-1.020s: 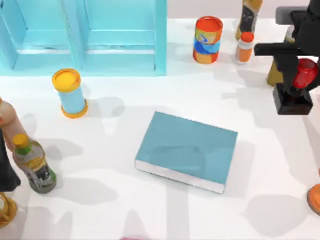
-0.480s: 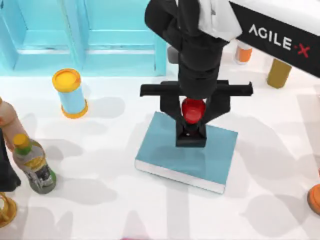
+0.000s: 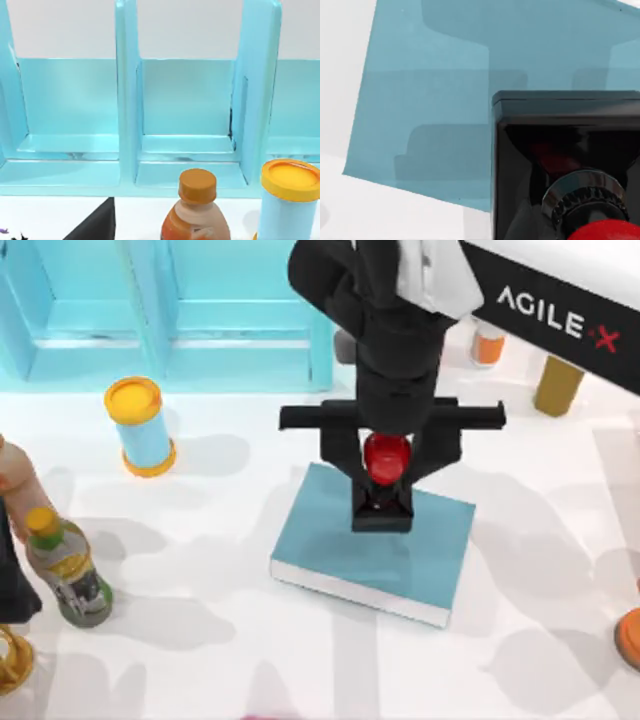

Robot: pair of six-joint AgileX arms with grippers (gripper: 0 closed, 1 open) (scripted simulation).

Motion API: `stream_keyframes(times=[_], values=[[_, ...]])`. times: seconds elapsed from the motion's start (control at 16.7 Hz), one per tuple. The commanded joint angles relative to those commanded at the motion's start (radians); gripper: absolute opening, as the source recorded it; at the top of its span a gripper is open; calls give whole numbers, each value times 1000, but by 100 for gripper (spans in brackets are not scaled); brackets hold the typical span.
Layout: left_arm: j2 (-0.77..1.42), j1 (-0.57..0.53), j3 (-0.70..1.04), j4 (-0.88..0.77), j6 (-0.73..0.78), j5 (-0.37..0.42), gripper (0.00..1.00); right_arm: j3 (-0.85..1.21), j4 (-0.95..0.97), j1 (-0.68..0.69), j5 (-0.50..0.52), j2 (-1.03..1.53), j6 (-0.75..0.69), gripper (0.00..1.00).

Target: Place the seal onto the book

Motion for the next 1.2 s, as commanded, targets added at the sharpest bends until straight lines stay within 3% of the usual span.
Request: stream_keyframes(times=[0.24, 1.02, 1.2], values=[[0, 0, 0, 0, 0, 0, 100, 7, -5, 1, 1, 0, 0, 0], [0, 0, 0, 0, 0, 0, 100, 7, -5, 1, 1, 0, 0, 98], [0, 0, 0, 0, 0, 0, 100, 7, -5, 1, 1, 0, 0, 100]])
